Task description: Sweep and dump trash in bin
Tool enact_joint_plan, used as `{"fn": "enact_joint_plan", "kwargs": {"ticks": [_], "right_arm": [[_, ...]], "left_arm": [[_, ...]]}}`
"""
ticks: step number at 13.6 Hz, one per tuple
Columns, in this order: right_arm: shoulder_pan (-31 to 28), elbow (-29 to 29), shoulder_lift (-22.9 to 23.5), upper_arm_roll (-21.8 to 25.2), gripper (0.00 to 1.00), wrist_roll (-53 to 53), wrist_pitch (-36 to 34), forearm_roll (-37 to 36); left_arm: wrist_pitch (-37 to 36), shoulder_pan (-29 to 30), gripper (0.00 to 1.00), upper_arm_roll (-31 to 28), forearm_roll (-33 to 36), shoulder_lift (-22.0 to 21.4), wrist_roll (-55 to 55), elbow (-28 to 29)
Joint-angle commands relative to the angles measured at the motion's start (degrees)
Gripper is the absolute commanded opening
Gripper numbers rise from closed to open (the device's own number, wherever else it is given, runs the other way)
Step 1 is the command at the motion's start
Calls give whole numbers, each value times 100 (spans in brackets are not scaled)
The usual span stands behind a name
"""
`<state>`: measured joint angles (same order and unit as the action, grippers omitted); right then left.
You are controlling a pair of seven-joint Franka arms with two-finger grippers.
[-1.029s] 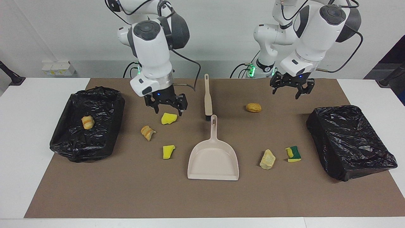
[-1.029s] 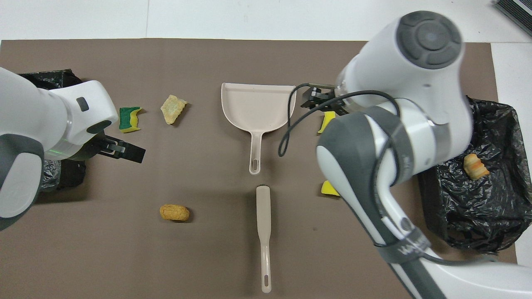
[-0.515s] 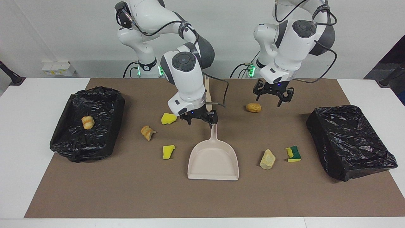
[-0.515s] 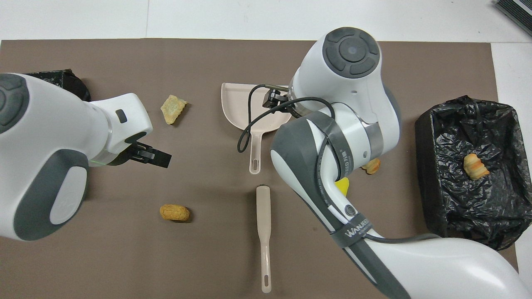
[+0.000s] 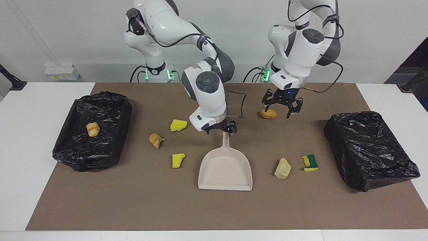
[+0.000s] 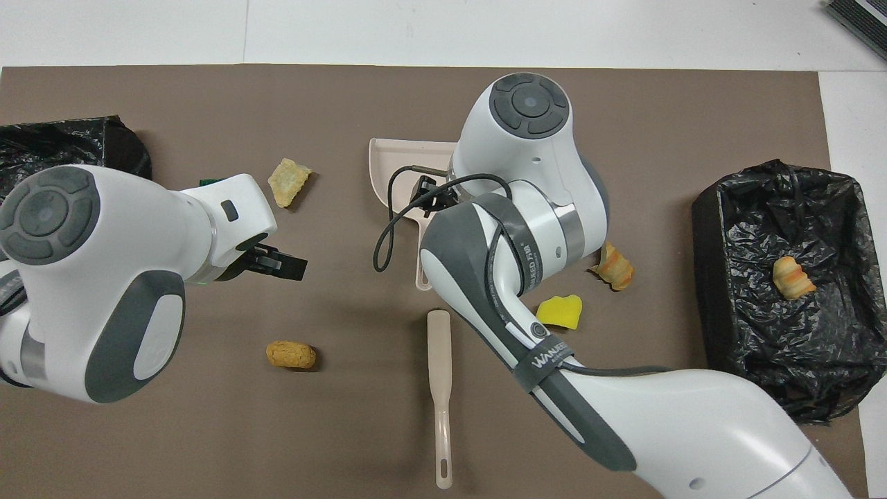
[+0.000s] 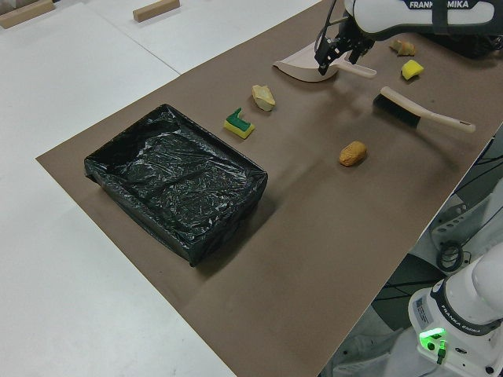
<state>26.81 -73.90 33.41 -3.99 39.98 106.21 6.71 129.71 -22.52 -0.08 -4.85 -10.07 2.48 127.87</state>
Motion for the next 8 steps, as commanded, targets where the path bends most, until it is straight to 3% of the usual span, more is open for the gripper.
{"fn": "enact_joint_plan", "kwargs": {"ticks": [1,4,7,8], "right_arm": [[113,-177,69,-23,100,-201,303,112],[131,-468,52,-14,100,-351,567,112],[289,-503,157,-14,100,-333,840,77],[289,-503,157,-14,92,-333,840,59]], "left_arm": [[248,-392,100,-97,-104,-907,51,1028],[178,-919,100,-80,-104,-1339,-27,1617],[45,-1034,100,490,-104,-1410,-710,1907],[176,-1122,100,805,-104,-1366,-1053,2065]]}}
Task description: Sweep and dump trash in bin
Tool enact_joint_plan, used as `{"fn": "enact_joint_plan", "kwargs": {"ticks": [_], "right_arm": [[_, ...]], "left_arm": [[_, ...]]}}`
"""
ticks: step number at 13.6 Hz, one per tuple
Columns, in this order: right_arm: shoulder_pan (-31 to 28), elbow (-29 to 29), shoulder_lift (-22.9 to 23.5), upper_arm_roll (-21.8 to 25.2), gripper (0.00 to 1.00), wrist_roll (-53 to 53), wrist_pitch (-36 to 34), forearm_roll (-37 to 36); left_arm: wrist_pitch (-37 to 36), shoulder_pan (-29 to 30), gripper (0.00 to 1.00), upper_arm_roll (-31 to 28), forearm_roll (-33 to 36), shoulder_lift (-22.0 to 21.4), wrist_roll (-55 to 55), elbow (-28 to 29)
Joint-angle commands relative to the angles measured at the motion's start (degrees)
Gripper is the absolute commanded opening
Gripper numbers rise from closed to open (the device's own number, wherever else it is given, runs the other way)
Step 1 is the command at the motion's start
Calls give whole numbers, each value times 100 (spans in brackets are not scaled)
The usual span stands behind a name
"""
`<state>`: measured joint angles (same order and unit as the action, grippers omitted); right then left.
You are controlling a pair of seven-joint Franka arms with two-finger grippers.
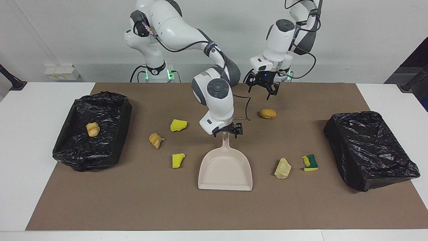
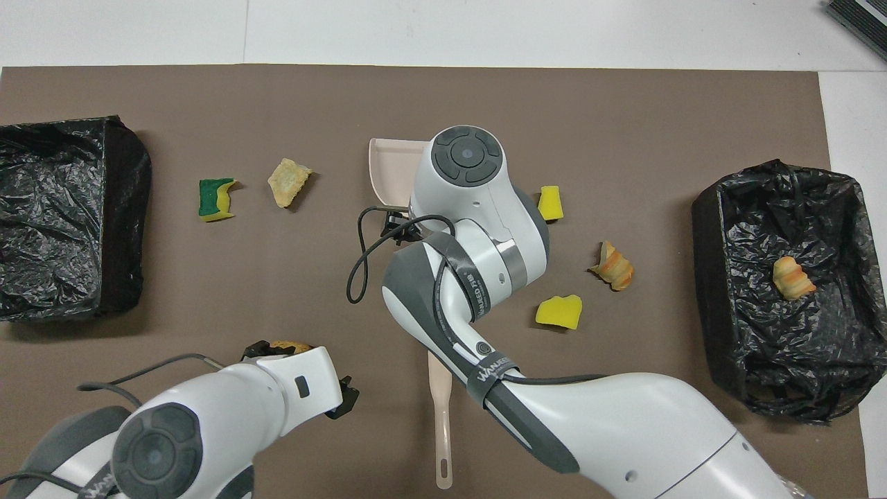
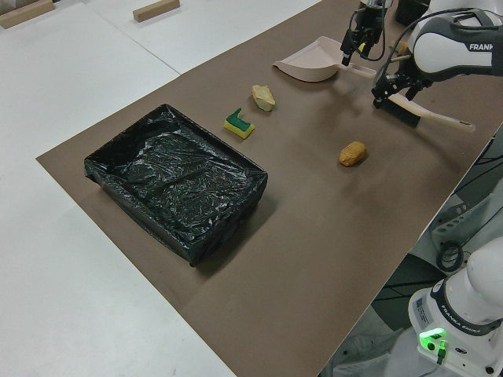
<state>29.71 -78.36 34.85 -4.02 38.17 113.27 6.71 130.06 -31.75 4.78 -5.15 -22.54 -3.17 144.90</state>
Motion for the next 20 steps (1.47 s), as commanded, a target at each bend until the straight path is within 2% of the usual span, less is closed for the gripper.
{"fn": "enact_joint_plan", "kwargs": {"ticks": [1,3,4,5,6,8,12,14,15,17,20], "right_arm": [[0,-66,22,-11,75,-169,160,59],[8,-153,13,-11,52,-213,230,59],[8,-206,13,-11,37,-213,283,59],[0,-215,13,-11,12,-222,300,59],[8,-224,13,-11,0,-213,309,41],[-61,-198,5,-11,0,-248,249,6],[-421,364,-109,15,0,-1335,-1068,-205],[-798,347,-451,-2,0,-2064,-1438,-117],[-957,347,-626,-11,0,-2520,-1701,-117],[-1229,321,-1004,15,0,-4098,-1993,-170],[-1714,260,-1112,24,0,-6296,-2187,-248]], "left_arm": [[464,-217,100,574,-74,-85,-822,520],[941,-235,100,935,-74,29,-1446,662],[1099,-287,100,1059,-74,108,-1675,662],[1379,-357,100,1138,-74,205,-1913,671],[1660,-471,100,1148,-74,345,-2089,671],[2066,-638,100,1174,-74,652,-2196,636],[2348,-762,100,1420,-66,1119,-2599,444],[2348,-788,100,1491,-13,1303,-2907,180],[2340,-788,100,1525,-4,1365,-2952,100],[2322,-780,100,1543,22,1392,-2943,100],[2078,-596,100,1526,22,1523,-2978,-189]]}}
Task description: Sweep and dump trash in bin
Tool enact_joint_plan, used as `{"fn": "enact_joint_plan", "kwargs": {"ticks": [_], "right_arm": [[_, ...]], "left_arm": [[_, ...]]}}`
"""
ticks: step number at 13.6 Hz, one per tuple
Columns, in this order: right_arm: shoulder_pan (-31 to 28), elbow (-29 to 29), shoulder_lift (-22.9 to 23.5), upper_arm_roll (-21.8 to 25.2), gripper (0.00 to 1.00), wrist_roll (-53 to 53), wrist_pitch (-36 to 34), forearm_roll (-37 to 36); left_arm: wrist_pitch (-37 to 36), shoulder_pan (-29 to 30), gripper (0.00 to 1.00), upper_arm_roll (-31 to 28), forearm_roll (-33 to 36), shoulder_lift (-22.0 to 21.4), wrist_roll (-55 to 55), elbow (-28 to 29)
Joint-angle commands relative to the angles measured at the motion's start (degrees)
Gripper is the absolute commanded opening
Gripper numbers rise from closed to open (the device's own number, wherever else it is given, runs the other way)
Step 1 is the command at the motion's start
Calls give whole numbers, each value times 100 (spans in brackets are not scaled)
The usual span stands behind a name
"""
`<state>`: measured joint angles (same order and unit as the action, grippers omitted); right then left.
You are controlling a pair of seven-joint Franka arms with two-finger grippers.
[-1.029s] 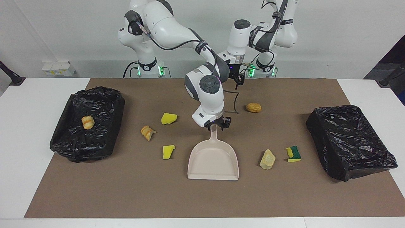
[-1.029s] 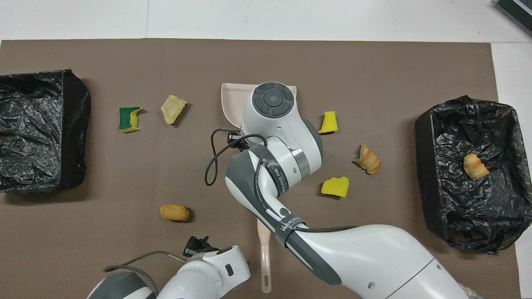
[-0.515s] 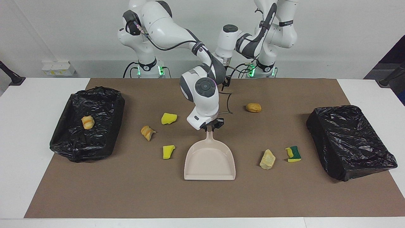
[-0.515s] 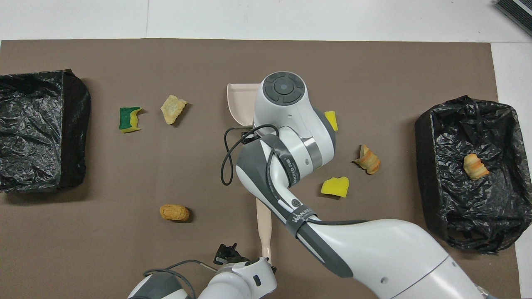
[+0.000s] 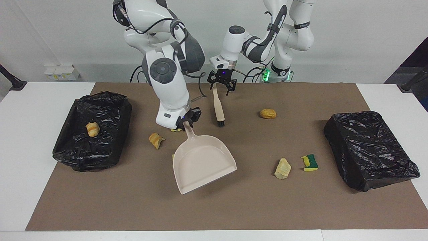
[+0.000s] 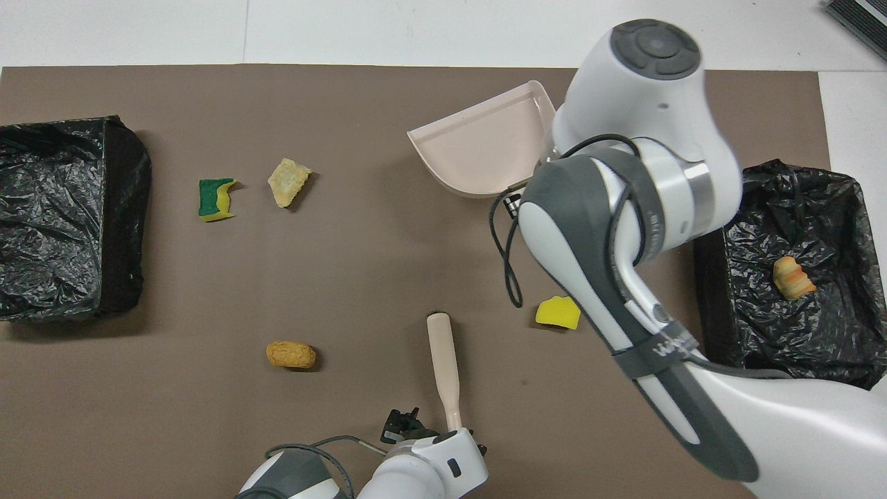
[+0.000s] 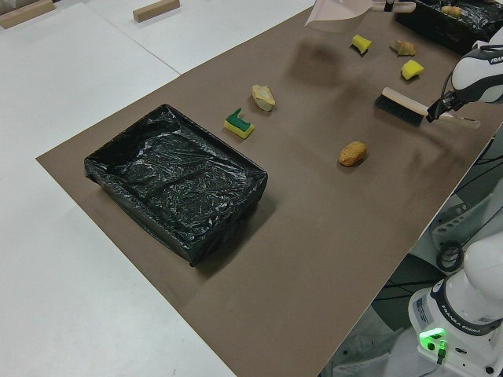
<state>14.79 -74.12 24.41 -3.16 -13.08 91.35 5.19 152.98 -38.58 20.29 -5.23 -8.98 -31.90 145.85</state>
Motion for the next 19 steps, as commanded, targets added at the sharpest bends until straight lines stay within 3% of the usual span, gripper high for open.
{"fn": "enact_joint_plan", "kwargs": {"ticks": [1,4,7,10,11,12,15,19], "right_arm": [[-230,-269,-103,-45,0,-1771,32,-271],[-222,-507,-217,-71,0,-3012,76,-1150],[-231,-620,-182,-80,0,-4969,461,-1598],[-283,-937,-200,-71,0,-5869,1032,-1626],[-301,-1033,-200,-71,0,-5968,1156,-1626],[-310,-1147,-200,-80,0,-5952,1287,-1618],[-240,-1544,-121,-71,0,-5882,1921,-1617],[-170,-1553,-50,-80,0,-5190,1764,-1547]], "left_arm": [[-355,87,100,-7,30,203,-279,-380],[-392,-1,100,2,39,326,-580,-487],[-435,-27,100,19,30,397,-641,-487],[-515,-194,97,19,30,554,-877,-460],[-480,-203,83,19,30,616,-1018,-460],[-523,-238,79,10,30,617,-1046,-478],[-541,-229,79,10,30,617,-1037,-478],[-541,-229,76,2,30,608,-1037,-496]]}}
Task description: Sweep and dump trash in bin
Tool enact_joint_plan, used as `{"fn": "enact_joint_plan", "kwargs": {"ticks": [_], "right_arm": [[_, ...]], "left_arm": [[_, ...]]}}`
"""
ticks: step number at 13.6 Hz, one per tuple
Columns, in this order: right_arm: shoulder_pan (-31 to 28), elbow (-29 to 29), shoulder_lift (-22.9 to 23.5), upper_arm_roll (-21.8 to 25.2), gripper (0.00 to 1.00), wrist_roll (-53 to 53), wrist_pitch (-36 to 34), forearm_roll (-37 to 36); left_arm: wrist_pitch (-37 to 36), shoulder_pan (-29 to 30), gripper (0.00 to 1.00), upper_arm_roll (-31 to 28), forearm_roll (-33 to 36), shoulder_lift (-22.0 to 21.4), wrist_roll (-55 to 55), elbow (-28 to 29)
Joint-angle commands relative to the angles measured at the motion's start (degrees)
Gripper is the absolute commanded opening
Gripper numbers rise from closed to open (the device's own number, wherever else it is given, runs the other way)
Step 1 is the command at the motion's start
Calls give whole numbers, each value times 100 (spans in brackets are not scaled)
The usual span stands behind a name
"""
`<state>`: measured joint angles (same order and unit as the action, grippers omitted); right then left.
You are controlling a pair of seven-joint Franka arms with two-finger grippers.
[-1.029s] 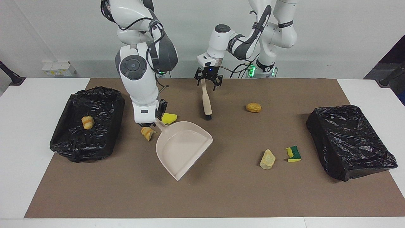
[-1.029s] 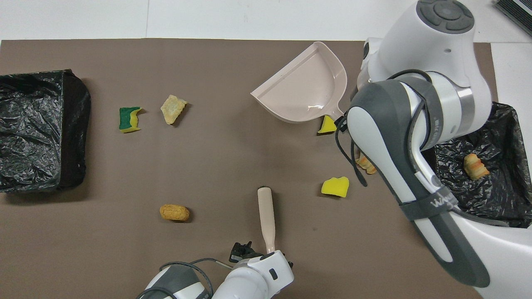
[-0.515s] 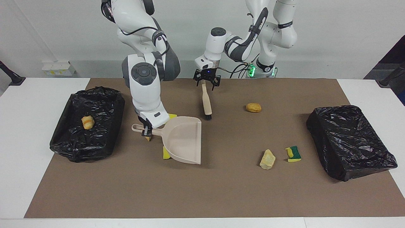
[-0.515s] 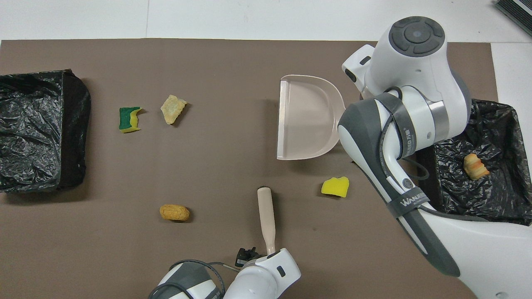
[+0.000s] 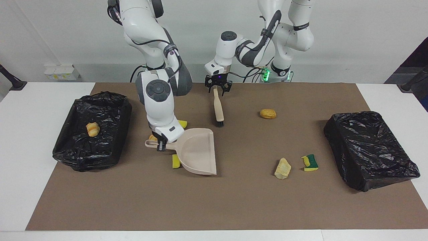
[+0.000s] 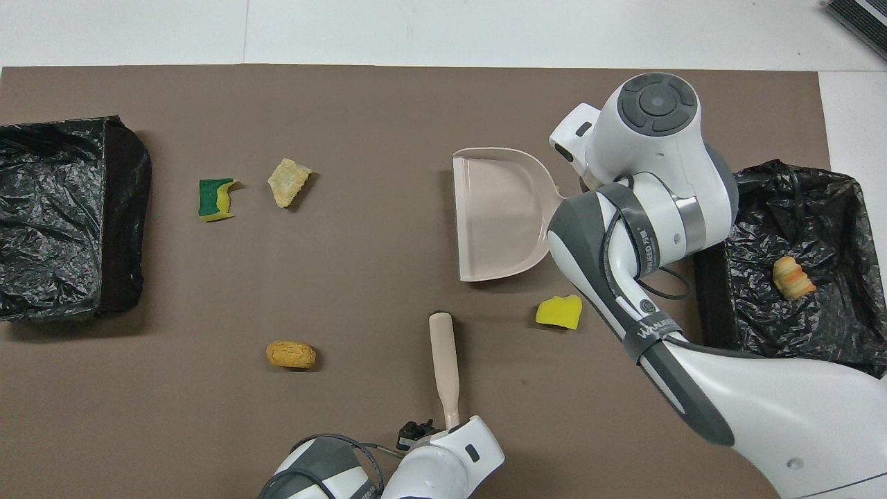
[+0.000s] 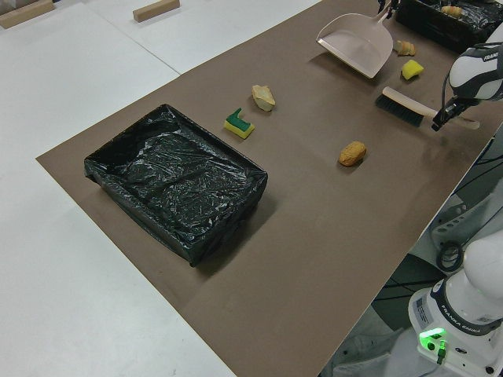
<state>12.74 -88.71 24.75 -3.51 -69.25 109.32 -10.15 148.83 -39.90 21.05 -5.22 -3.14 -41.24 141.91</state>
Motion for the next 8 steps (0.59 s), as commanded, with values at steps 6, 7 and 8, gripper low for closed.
{"fn": "enact_joint_plan", "kwargs": {"ticks": [6,7,8], "right_arm": [[290,-85,-32,-45,0,842,-60,-5],[290,-94,-32,-45,0,947,-60,-5],[299,-94,-40,-53,0,1035,-77,-5]], "left_arm": [[-161,-88,74,-75,29,-28,-121,-111],[-170,-88,74,-75,29,-37,-121,-111],[-179,-88,73,-84,29,-55,-121,-111]]}}
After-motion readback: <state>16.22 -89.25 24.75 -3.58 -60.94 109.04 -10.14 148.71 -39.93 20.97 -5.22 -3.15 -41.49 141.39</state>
